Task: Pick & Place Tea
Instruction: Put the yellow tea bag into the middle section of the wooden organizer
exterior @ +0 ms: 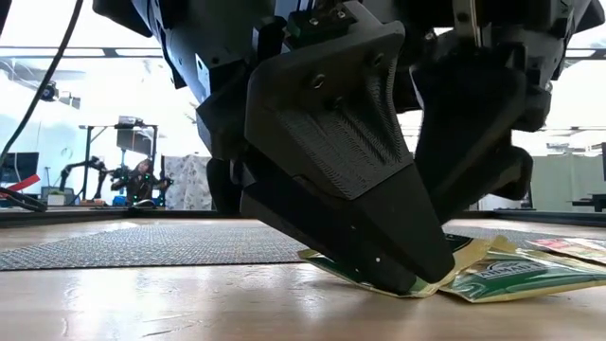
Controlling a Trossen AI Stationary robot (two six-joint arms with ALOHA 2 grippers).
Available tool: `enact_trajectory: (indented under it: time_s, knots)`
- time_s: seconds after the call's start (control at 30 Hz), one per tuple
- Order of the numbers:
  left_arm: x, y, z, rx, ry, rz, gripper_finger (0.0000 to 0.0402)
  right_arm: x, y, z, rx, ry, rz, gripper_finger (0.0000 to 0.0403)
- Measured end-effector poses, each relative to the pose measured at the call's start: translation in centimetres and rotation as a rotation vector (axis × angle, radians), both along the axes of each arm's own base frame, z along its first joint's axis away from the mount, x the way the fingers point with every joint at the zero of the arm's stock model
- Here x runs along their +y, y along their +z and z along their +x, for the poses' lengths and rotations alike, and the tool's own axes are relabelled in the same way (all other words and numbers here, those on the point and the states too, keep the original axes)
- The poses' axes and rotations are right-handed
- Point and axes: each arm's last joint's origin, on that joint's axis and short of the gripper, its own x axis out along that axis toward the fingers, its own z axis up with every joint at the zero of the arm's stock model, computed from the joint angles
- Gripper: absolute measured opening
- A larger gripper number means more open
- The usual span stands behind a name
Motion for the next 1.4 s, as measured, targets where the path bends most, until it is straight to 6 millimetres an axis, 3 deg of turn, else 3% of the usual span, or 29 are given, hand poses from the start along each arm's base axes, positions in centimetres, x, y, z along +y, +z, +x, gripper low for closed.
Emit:
enact_trajectory:
  time_s: [0.17,0.77,1.07,1.27,1.4]
  knots:
    - [0.0,0.0,0.0,-0.003,-0.004,0.001,0.0123,-0.3,-0.4,-0.6,0.078,-0.009,-0.021,0.0132]
    - [-0.1,0.1,0.2,-0.042,0.002,0.004,0.0123,0.2,-0.5,0.3,0.012,0.046,0.060,0.0109]
    - [-0.1,0.2,0.3,-0.049,0.005,0.004,0.0123,0.1,-0.3,0.4,-0.006,0.084,0.032,0.0038]
    - [0.3,1.6,0.1,-0.071,0.046,0.032,0.0123,0.0,0.6,0.3,-0.044,0.109,0.007,0.0009]
    - [0.9,4.3,-0.4,-0.142,0.133,0.097,0.0123,-0.4,1.9,-0.2,-0.048,0.099,-0.034,0.0008]
